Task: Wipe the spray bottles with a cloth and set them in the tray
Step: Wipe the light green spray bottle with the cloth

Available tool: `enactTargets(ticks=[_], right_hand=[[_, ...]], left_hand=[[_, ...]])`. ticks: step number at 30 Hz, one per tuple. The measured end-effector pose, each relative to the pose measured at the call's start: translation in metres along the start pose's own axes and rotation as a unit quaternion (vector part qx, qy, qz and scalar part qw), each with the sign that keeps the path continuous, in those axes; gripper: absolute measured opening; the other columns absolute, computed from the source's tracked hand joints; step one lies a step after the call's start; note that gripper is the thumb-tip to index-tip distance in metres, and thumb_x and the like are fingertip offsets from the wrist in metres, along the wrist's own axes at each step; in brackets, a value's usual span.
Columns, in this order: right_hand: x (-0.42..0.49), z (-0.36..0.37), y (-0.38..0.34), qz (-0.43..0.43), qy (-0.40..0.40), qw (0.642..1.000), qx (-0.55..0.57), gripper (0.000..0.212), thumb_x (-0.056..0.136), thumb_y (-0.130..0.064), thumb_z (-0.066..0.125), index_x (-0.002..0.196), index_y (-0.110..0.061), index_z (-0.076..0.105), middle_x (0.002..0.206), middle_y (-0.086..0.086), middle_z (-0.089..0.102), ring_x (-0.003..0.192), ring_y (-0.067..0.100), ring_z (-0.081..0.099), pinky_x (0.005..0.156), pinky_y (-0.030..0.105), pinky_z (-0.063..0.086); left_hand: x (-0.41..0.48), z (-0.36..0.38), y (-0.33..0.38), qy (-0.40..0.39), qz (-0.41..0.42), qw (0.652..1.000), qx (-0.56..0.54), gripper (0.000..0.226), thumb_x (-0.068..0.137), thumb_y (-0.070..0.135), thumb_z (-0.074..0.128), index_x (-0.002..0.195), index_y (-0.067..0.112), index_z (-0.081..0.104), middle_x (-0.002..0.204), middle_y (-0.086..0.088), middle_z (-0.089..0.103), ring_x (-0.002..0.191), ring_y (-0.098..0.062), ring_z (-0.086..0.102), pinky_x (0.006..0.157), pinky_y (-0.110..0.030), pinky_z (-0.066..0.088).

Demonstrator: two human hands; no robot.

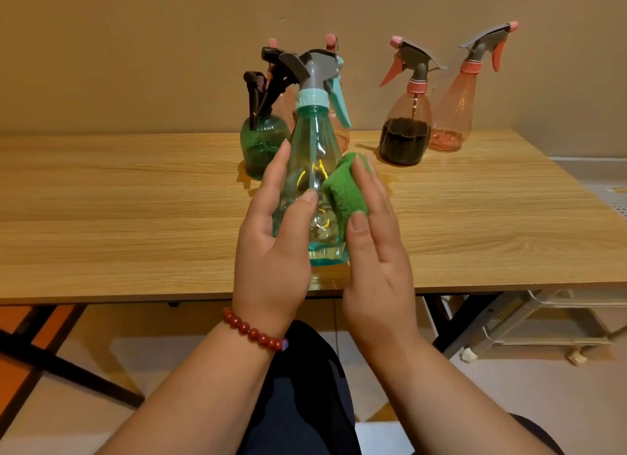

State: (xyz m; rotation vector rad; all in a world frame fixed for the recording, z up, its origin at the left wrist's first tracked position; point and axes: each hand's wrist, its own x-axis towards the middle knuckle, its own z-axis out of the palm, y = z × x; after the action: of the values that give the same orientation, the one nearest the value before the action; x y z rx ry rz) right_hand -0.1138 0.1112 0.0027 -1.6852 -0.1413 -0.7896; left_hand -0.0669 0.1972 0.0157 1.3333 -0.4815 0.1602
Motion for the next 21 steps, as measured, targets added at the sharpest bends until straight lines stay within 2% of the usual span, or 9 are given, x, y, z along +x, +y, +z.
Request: enactTargets(ticks=[4, 6, 8, 11, 13, 15, 18, 19, 21], right_hand=[[0.015, -0.006, -0.007, 0.089, -0.021, 0.992, 0.083, 0.04, 0.099, -0.04, 0.038, 0.138, -0.046, 0.041, 0.148, -0.019, 0.039, 0.138, -0.002, 0.032, 0.115, 0.039, 0.03], [0.028, -0.011, -0.01, 0.119, -0.051, 0.987, 0.091, 0.042, 0.096, -0.042, 0.038, 0.138, -0.046, 0.043, 0.147, -0.019, 0.042, 0.137, 0.0, 0.036, 0.114, 0.042, 0.032], [0.036, -0.015, -0.011, 0.126, -0.065, 0.986, 0.087, 0.041, 0.095, -0.044, 0.04, 0.136, -0.049, 0.044, 0.146, -0.017, 0.044, 0.136, 0.002, 0.038, 0.114, 0.043, 0.032], [0.041, -0.018, -0.01, 0.124, -0.059, 0.987, 0.088, 0.039, 0.095, -0.043, 0.042, 0.134, -0.049, 0.046, 0.144, -0.017, 0.047, 0.133, 0.001, 0.041, 0.113, 0.041, 0.034], [0.042, -0.02, -0.011, 0.119, -0.066, 0.987, 0.088, 0.04, 0.095, -0.042, 0.044, 0.134, -0.05, 0.046, 0.144, -0.017, 0.047, 0.134, 0.002, 0.041, 0.112, 0.042, 0.035], [0.041, -0.021, -0.013, 0.104, -0.078, 0.989, 0.072, 0.041, 0.096, -0.039, 0.046, 0.137, -0.047, 0.044, 0.144, -0.019, 0.047, 0.134, 0.001, 0.04, 0.111, 0.04, 0.037], [0.032, -0.02, -0.013, 0.074, -0.082, 0.993, 0.042, 0.042, 0.099, -0.026, 0.049, 0.138, -0.041, 0.043, 0.136, -0.028, 0.048, 0.129, -0.012, 0.039, 0.104, 0.015, 0.038], [0.029, -0.02, -0.014, 0.069, -0.083, 0.993, 0.039, 0.043, 0.099, -0.023, 0.049, 0.137, -0.041, 0.042, 0.135, -0.029, 0.046, 0.128, -0.013, 0.038, 0.102, 0.011, 0.037], [0.031, -0.019, -0.016, 0.064, -0.086, 0.994, 0.035, 0.043, 0.099, -0.021, 0.049, 0.137, -0.04, 0.042, 0.136, -0.028, 0.046, 0.129, -0.011, 0.039, 0.107, 0.019, 0.038]], left_hand=[[-0.006, -0.001, 0.001, -0.033, 0.005, 0.999, -0.019, 0.047, 0.092, 0.017, 0.043, 0.139, 0.024, 0.043, 0.132, 0.017, 0.057, 0.124, -0.002, 0.052, 0.094, -0.016, 0.045], [-0.008, 0.0, 0.001, -0.039, 0.008, 0.999, -0.011, 0.046, 0.093, 0.018, 0.041, 0.138, 0.026, 0.041, 0.127, 0.026, 0.057, 0.123, 0.003, 0.051, 0.092, -0.012, 0.043], [-0.006, 0.001, 0.002, -0.039, 0.002, 0.999, 0.007, 0.046, 0.093, 0.025, 0.044, 0.137, 0.035, 0.038, 0.124, 0.037, 0.053, 0.122, 0.012, 0.047, 0.091, -0.006, 0.04], [-0.006, 0.003, 0.006, -0.051, -0.003, 0.999, 0.016, 0.051, 0.092, 0.036, 0.055, 0.138, 0.042, 0.033, 0.13, 0.037, 0.045, 0.123, 0.017, 0.042, 0.091, -0.004, 0.039], [-0.004, 0.003, 0.007, -0.04, -0.006, 0.999, -0.003, 0.055, 0.09, 0.031, 0.06, 0.138, 0.039, 0.036, 0.13, 0.033, 0.047, 0.122, 0.016, 0.045, 0.089, -0.006, 0.042], [-0.001, 0.001, 0.008, -0.032, -0.008, 0.999, -0.036, 0.051, 0.09, 0.023, 0.055, 0.136, 0.04, 0.041, 0.131, 0.025, 0.054, 0.121, 0.006, 0.051, 0.088, -0.013, 0.047], [0.003, -0.003, 0.008, -0.026, -0.015, 0.997, -0.072, 0.051, 0.088, 0.016, 0.044, 0.135, 0.035, 0.044, 0.129, 0.018, 0.059, 0.118, -0.001, 0.057, 0.084, -0.018, 0.051], [0.002, -0.004, 0.007, -0.028, -0.013, 0.997, -0.07, 0.051, 0.088, 0.016, 0.043, 0.137, 0.033, 0.043, 0.13, 0.016, 0.059, 0.12, -0.003, 0.057, 0.086, -0.019, 0.051], [0.0, -0.004, 0.003, -0.033, 0.004, 0.999, -0.037, 0.05, 0.091, 0.019, 0.048, 0.139, 0.032, 0.041, 0.134, 0.016, 0.056, 0.124, -0.004, 0.053, 0.091, -0.02, 0.048]])
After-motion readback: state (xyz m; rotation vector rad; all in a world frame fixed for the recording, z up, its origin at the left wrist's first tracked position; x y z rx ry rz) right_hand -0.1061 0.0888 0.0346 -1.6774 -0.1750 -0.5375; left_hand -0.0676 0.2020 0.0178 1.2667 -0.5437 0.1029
